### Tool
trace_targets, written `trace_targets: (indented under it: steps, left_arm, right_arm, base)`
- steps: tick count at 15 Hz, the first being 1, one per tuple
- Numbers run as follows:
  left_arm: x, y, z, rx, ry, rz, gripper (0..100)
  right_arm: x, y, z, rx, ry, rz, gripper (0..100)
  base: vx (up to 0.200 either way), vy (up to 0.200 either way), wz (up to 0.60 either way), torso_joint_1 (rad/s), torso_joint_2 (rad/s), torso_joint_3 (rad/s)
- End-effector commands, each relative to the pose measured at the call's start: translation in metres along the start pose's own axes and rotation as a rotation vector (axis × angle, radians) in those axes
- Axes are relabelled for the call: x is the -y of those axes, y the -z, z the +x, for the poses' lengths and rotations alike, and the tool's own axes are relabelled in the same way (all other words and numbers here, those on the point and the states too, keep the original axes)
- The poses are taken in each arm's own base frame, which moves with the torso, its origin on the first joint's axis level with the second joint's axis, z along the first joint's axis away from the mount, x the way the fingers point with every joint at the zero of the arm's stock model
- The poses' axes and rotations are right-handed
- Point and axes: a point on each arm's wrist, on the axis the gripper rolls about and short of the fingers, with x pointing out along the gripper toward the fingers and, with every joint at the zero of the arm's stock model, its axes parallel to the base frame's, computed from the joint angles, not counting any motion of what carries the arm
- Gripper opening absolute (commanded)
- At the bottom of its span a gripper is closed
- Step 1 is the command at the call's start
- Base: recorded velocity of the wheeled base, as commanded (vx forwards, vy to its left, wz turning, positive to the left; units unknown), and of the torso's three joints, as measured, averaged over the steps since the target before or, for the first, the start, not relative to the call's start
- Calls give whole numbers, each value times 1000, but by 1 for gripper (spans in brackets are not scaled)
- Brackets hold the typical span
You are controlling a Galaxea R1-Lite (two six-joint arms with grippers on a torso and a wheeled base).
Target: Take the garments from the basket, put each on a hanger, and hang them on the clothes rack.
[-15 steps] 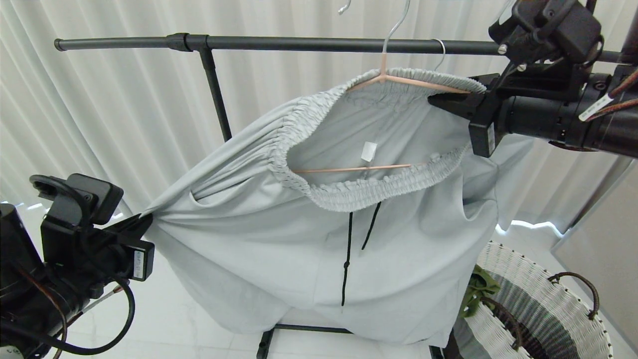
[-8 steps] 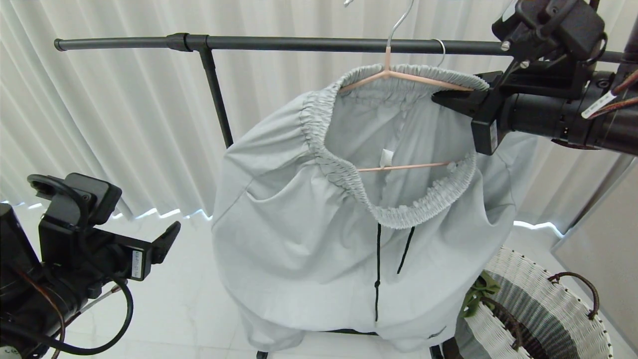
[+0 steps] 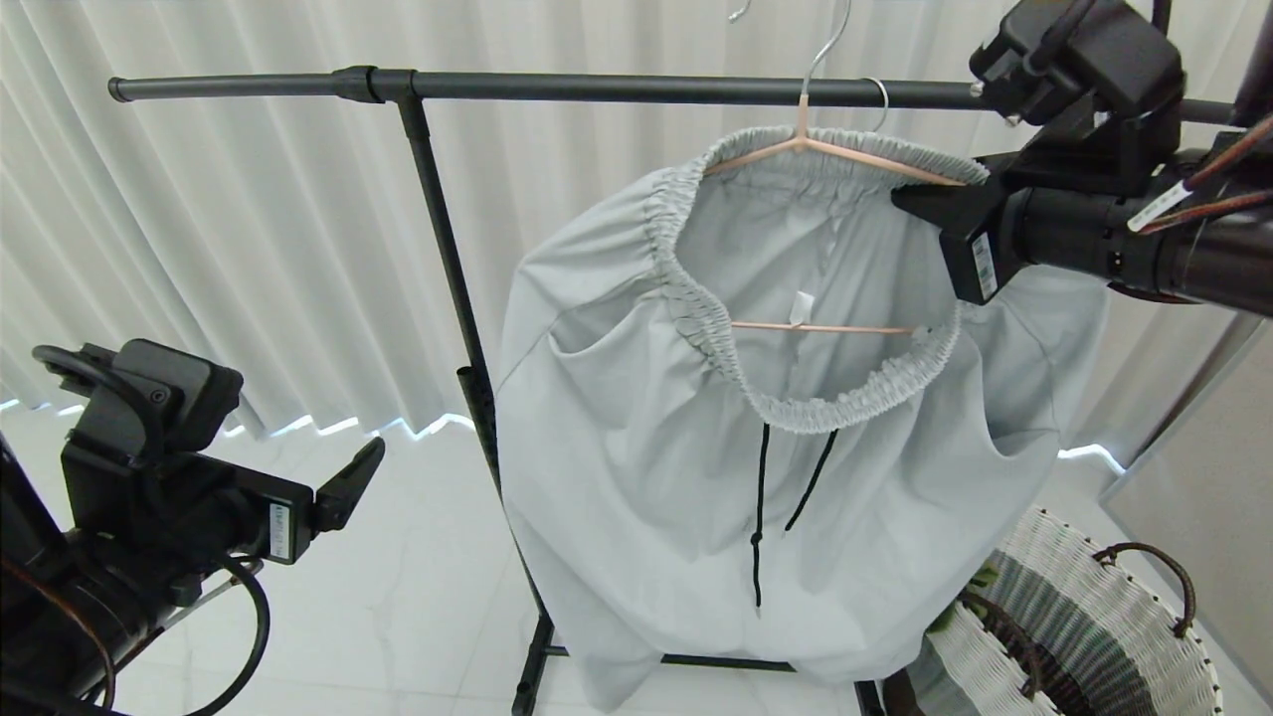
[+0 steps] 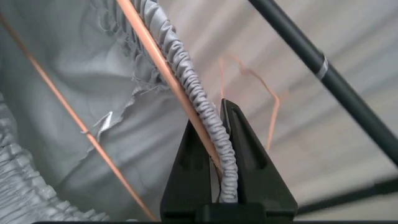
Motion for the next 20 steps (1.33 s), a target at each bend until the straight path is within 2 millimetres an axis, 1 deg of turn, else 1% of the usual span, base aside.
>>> trace_targets:
  steps: [1,3,6,10,14,20]
  left_arm:
    - [-1,-3,-4,20,-4,19,100]
    - [-3,-5,-8,37,-11,62,100]
    - [-1,-7,-9,47,-1,73,100]
    - [0,-8,-10,53,8,75,100]
    - [1,-7,-10,53,12,76,100]
    - [3,-8,-10,58,25,77,100]
  right_arm:
    - [-2,5,5,-48,24,22,0]
    - [-1,11,9,-144,103,42,0]
    - [6,14,19,-219,226,38,0]
    - [11,11,32,-240,302,43,0]
    - [13,6,40,-227,316,47,0]
    - [13,7,40,-238,333,48,0]
  base:
    - [0,0,0,0,0,0]
    - [0,0,0,0,0,0]
    - [0,0,0,0,0,0]
    - [0,0,0,0,0,0]
    - [0,0,0,0,0,0]
    - [200,0,0,-1,4,2]
